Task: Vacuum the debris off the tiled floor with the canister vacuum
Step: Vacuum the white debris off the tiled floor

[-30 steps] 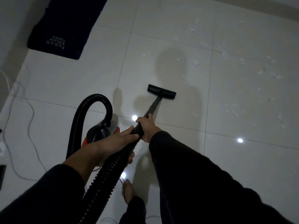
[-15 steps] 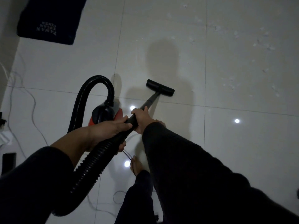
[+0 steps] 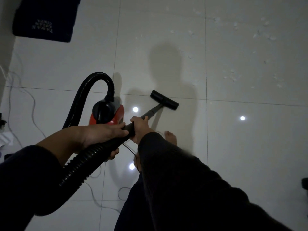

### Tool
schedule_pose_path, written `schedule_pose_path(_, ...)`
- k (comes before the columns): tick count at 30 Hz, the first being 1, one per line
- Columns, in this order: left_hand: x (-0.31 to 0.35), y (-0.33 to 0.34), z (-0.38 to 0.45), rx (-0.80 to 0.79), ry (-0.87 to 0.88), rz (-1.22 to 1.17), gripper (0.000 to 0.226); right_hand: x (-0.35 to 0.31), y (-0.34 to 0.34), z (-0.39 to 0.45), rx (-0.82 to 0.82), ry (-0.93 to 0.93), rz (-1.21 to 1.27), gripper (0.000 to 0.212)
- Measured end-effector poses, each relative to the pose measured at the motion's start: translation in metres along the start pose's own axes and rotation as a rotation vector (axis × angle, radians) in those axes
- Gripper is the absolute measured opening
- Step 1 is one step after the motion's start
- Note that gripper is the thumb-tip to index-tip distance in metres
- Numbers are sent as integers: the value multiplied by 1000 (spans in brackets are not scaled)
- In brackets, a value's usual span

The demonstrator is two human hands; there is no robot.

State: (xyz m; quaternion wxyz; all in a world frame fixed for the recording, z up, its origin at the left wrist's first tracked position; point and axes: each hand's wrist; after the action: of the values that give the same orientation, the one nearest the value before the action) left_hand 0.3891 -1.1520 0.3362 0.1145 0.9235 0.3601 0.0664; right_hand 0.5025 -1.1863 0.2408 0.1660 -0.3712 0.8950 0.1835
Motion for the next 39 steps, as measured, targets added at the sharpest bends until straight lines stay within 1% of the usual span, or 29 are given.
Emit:
schedule_pose_path(4,1,7,1,0,-25,58,30,4,-11,-4,38,23,91,90)
schedule_pose_path(9,7,24,11,-35,-2,63,40,2,-33,-1,57,3,80,86)
schedule_pose_path(12,16,39,24,-47,12,51,45,-3,-53,8,94,-4,38,87)
schedule_pose_path(15,23,54,42,-67,30,-32,56,-11,-73,19,103,-22,-51,88)
schedule_pose_path(17,28,66,54,-78,49,-83,60,-19,-86,28,90,-20,-98,88)
schedule_pose_path(23,60,89,72,-122,102,-118,54,-61,-113,43,63,-36,-164,80)
schedule_pose_path(27,92,100,80,-84,131,-165,57,-96,-123,63,25,-33,-243,82)
schedule_pose_path(30,121,112,85,-82,156,-194,54,-124,-134,83,4,-26,-304,82)
schedule_pose_path(34,159,132,92,-19,178,-226,60,-161,-153,102,-26,-10,-385,83)
schedule_pose_path(39,195,154,93,-18,187,-325,60,-198,-168,116,-71,4,-434,84)
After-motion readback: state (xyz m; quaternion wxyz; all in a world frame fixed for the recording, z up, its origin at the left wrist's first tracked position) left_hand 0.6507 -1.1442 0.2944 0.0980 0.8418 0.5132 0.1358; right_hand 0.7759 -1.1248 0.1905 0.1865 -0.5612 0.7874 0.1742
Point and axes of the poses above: each hand's wrist, its own z-axis towards the middle knuckle, its own y-axis out of the palm, x = y × z, and after that the axes turned 13 degrees about -y, right-handed
